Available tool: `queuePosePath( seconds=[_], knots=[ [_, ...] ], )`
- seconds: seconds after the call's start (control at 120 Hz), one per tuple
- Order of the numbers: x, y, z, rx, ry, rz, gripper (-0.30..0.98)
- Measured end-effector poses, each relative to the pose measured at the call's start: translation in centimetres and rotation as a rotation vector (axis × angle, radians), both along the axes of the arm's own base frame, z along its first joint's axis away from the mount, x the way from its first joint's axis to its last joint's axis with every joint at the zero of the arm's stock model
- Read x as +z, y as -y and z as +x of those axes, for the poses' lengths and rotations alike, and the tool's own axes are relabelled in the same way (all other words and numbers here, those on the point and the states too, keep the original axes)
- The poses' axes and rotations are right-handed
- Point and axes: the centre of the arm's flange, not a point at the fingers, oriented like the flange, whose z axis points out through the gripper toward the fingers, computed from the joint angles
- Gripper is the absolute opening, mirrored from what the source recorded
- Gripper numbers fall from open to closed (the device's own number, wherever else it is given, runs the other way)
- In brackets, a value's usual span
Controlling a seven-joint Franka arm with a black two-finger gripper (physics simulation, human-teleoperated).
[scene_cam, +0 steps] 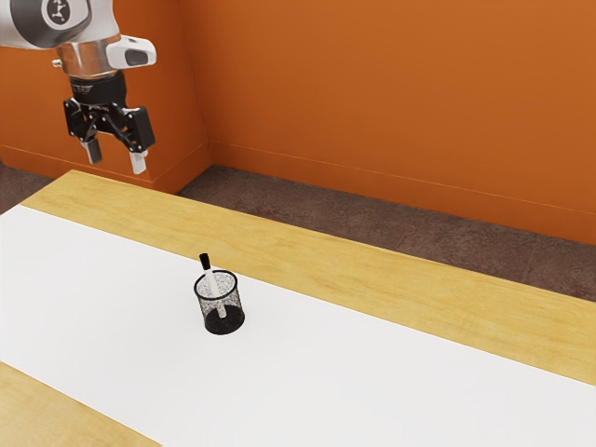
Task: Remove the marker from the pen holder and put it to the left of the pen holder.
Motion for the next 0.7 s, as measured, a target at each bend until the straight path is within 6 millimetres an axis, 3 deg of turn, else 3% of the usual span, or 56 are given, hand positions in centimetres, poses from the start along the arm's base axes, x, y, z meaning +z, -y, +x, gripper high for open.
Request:
queuePosePath(
  seconds=[0.158,0.242,0.45,0.6,0.7],
  knots=[
    [0.0,0.6,0.1,-0.013,0.001,0.001,0.69],
    [-2.0,2.5,1.4,-0.051,-0.036,0.01,0.69],
    [-12.0,7.3,4.5,-0.134,-0.142,0.025,0.68],
    [-17.3,4.9,6.2,-0.091,-0.116,0.03,0.69],
    [-19.3,4.3,7.4,-0.081,-0.078,0.037,0.69]
  ],
)
